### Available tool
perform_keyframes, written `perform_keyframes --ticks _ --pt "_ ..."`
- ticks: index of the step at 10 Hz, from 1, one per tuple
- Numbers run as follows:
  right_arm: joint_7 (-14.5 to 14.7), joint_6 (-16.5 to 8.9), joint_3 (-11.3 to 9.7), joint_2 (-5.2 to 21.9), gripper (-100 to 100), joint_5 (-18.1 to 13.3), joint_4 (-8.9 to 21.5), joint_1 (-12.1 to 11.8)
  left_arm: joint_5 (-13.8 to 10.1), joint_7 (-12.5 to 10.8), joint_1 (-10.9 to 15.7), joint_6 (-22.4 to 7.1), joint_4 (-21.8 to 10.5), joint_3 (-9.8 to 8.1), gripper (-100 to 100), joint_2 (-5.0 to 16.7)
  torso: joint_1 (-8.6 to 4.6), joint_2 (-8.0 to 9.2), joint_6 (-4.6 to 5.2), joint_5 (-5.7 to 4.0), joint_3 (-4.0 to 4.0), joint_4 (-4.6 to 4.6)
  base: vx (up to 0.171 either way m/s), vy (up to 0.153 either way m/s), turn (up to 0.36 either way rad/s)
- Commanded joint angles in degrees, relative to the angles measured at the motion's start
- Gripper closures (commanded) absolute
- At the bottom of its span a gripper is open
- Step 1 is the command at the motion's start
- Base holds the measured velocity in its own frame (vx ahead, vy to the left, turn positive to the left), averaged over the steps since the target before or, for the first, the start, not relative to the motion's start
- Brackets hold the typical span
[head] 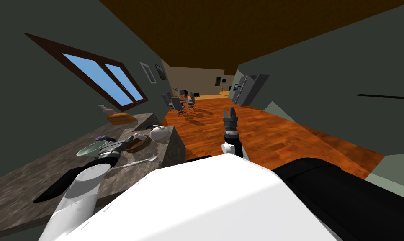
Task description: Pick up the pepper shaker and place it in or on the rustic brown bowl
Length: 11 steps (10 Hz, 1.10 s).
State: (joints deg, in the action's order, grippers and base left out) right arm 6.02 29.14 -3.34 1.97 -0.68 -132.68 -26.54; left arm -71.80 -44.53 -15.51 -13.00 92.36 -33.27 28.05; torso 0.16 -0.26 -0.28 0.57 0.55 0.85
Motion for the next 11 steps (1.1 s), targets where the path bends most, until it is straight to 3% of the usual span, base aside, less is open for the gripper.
perform_keyframes --ticks 1,4,5,6,11 --pt "0.0 0.0 0.0 0.0 0 0.0 0.0 0.0 -0.2 -1.4 -0.8 -2.1 1.6 -1.75 -100 1.2 0.0 0.0 0.0 0.0 0.0 0.0 0.075 -0.099 0.072" --pt "0.0 0.0 0.0 0.0 0 0.0 0.0 0.0 -2.3 -3.5 -2.7 -5.3 3.9 -4.5 -100 4.6 0.11 0.03 0.01 0.02 -0.01 0.0 0.058 -0.075 0.055" --pt "0.0 0.0 0.0 0.0 0 0.0 0.0 0.0 -3.1 -2.1 -2.7 -3.9 3.1 -3.54 -100 4.0 0.06 0.01 -0.01 0.01 0.0 0.0 0.031 -0.042 0.028" --pt "0.0 0.0 0.0 0.0 0 0.0 0.0 0.0 -3.3 -2.1 -2.8 -4.1 3.3 -3.68 0 4.2 0.19 0.08 0.03 0.05 -0.03 0.0 0.005 -0.008 -0.003" --pt "0.0 0.0 0.0 0.0 0 0.0 0.0 0.0 -3.2 -2.1 -2.8 -4.1 3.3 -3.66 0 4.2 0.38 0.22 0.02 0.1 -0.12 -0.04 0.0 0.0 0.0"
